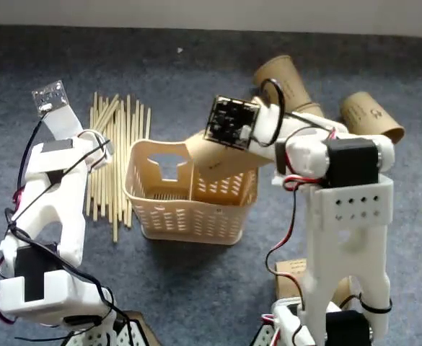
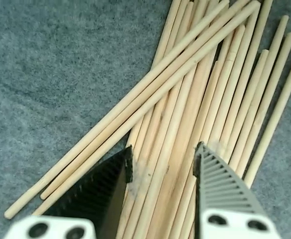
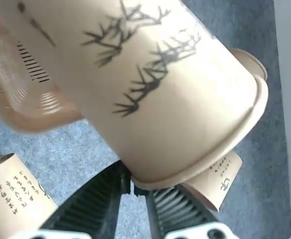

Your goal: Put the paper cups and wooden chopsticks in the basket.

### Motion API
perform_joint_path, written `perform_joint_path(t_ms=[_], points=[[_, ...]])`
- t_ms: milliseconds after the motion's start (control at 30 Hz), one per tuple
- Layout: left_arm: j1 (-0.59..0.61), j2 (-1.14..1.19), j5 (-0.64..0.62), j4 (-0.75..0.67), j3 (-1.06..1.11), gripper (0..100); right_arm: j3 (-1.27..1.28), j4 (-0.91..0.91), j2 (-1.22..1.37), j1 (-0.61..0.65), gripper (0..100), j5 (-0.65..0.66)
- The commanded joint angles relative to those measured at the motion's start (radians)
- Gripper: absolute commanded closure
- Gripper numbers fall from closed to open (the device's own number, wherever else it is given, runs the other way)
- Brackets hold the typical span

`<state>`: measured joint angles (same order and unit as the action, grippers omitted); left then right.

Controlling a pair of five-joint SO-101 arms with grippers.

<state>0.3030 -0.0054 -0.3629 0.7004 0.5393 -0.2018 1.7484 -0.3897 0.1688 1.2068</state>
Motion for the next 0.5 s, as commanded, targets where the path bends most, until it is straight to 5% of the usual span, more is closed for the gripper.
perform_joint_path(t_ms=[0,467], points=[[-0.016,-0.004,0.006,-0.012,-0.004,78,-0.027,0.013,-0.021,-0.065,99.4,0.031],[-0.016,-0.004,0.006,-0.011,-0.004,78,0.12,0.015,-0.32,0.001,99.4,0.141]])
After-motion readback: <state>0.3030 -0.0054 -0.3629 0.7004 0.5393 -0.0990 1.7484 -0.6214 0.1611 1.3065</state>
